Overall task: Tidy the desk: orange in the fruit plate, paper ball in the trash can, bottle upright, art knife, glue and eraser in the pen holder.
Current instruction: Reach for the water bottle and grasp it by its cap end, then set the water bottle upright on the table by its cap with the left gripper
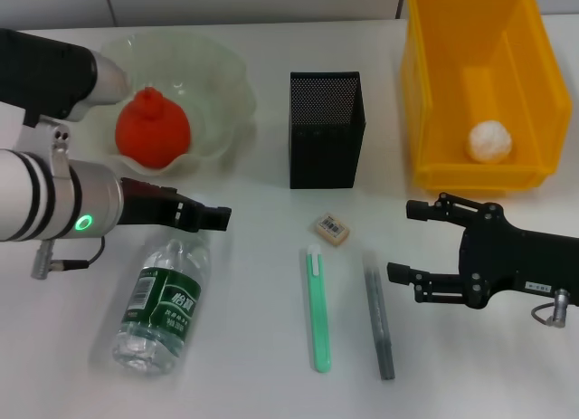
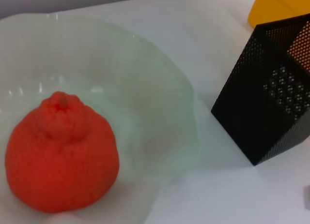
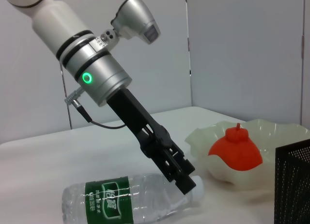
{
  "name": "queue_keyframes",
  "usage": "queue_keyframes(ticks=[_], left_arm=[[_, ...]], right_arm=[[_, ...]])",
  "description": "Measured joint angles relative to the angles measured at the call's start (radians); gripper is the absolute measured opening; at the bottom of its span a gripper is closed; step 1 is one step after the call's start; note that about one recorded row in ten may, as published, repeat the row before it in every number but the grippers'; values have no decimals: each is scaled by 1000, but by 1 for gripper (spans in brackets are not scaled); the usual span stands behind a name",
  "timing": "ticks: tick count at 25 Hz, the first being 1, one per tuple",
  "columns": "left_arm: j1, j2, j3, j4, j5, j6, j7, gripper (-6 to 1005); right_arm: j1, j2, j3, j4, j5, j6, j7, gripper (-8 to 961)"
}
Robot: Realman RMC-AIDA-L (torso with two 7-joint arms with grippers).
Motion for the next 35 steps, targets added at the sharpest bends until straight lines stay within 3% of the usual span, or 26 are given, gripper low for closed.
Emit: queue_keyframes(ticks=[15, 20, 26, 30, 35], left_arm=[[-87, 2, -16, -166, -11, -41, -2, 712], [-104, 5, -19, -187, -10, -39, 2, 514], [-91, 8, -26, -162, -22, -33, 56, 489], [-42, 11, -95, -112, -177, -6, 261, 473], [50, 11, -223, -107, -483, 46, 711, 466]], right_arm=[[3, 0, 1, 16, -6, 17, -1, 846], [4, 0, 1, 16, -12, 17, 3, 846], [3, 0, 8, 16, -12, 16, 7, 846], [0, 0, 10, 13, -12, 16, 7, 846], [0, -1, 9, 11, -12, 15, 9, 845]])
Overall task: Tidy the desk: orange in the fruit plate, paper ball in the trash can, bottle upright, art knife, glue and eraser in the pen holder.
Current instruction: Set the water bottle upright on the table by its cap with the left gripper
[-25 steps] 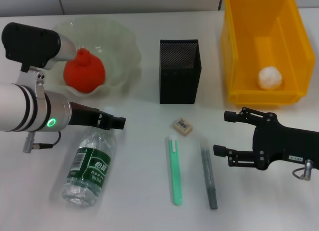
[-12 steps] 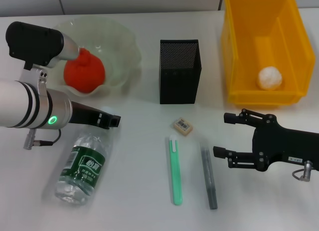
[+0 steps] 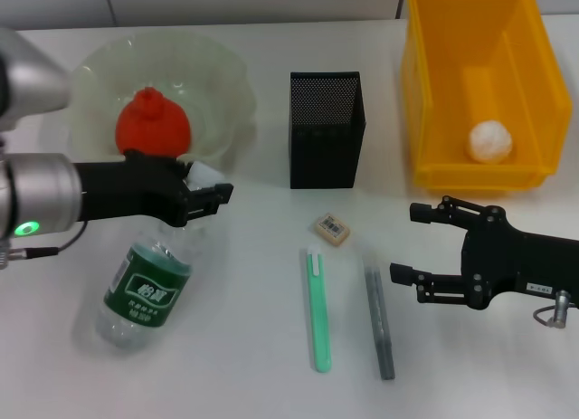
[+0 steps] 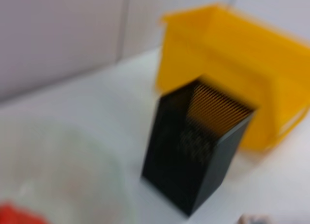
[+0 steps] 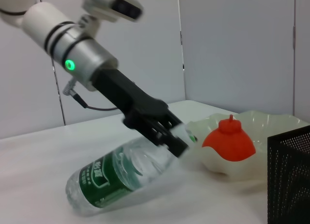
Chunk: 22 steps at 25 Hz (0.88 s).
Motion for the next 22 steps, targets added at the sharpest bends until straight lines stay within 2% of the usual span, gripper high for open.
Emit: queue_keyframes(ticks=[1, 2, 6, 7, 10, 13, 15, 16, 18, 22], left_arm=[[0, 0, 0, 0, 0, 0, 0, 466], [39, 0, -48, -9, -116, 36, 180, 465], [77, 0, -116, -57, -273, 87, 418, 458], [84, 0, -163, -105, -346, 132, 548, 458], [81, 0, -208, -158, -399, 173, 641, 456], [33, -1, -347, -338, -486, 293, 817, 454], [24, 0, -367, -362, -488, 308, 831, 454], [-3, 0, -425, -427, -489, 346, 865, 453], [-17, 0, -466, -460, -489, 376, 885, 452], [-25, 1, -488, -471, -491, 400, 899, 450]], right_arm=[[0, 0, -1, 0, 0, 0, 2, 845], [1, 0, -2, 0, 0, 0, 3, 845], [4, 0, -6, -2, 0, -1, 15, 845], [5, -1, -7, -3, 0, -2, 16, 845], [6, 0, -7, -6, 0, -3, 19, 845], [9, 0, -7, -6, 0, -4, 25, 845], [9, 1, -7, -7, 0, -6, 25, 844], [10, 1, -7, -8, 0, -6, 26, 844], [11, 1, -7, -8, 0, -7, 29, 844], [14, 1, -7, -10, 0, -7, 40, 844]])
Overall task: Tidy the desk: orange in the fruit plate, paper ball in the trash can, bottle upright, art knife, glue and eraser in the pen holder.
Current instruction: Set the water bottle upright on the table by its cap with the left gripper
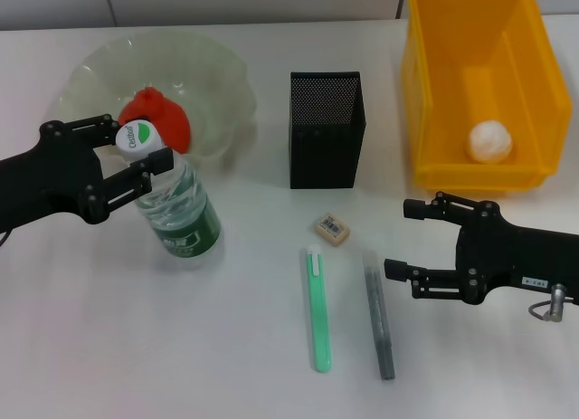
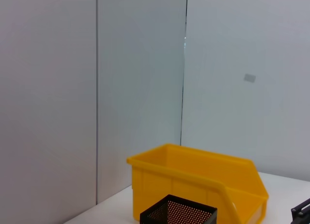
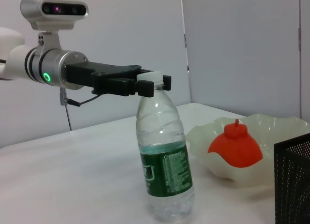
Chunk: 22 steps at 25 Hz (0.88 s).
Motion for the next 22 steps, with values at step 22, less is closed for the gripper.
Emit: queue_keyframes(ticks=[22], left_arm=[[-11, -4, -14, -49, -13, -31, 101, 486]], right_arm=[[3, -3, -12, -1, -5, -3, 23, 843]])
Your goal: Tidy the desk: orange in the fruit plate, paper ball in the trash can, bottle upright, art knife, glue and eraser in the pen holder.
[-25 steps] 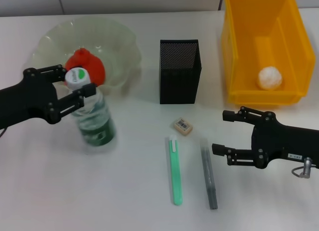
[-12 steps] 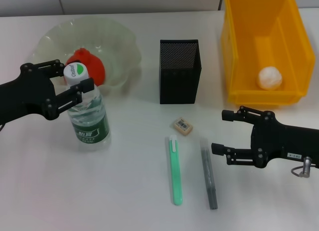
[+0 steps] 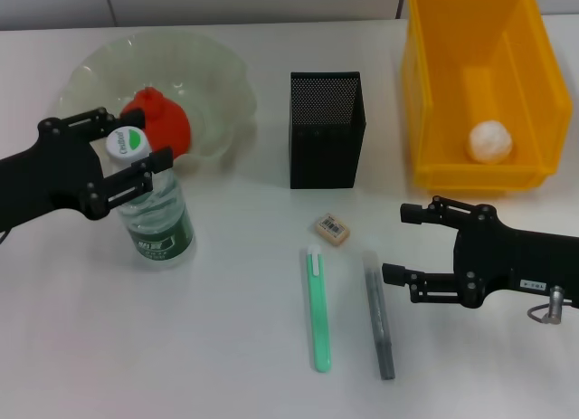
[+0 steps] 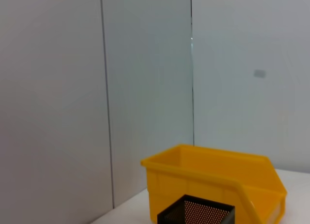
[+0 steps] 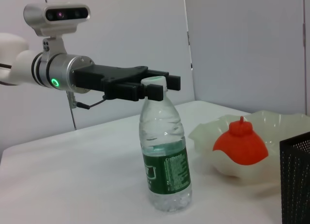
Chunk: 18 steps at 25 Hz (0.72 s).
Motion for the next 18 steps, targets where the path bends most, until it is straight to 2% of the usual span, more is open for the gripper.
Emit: queue_keyframes(ticks=[6, 11, 12, 15, 18], left_arm=[[-1, 2, -17, -8, -18, 3, -3, 549], [1, 4, -153, 2, -32, 109, -3, 739], [3, 5, -194, 2, -34, 150, -3, 777], [14, 5, -264, -4, -34, 241, 9, 784], [45, 3, -262, -23, -23, 290, 55, 788]], right_arm=[[1, -1, 0, -10, -15, 0, 18, 843], [-2, 0, 0, -60, -23, -10, 66, 842], [-7, 0, 0, -83, -23, -20, 87, 842], [-26, 2, 0, -215, -30, -46, 244, 842], [-24, 1, -10, -387, -91, -54, 493, 842]])
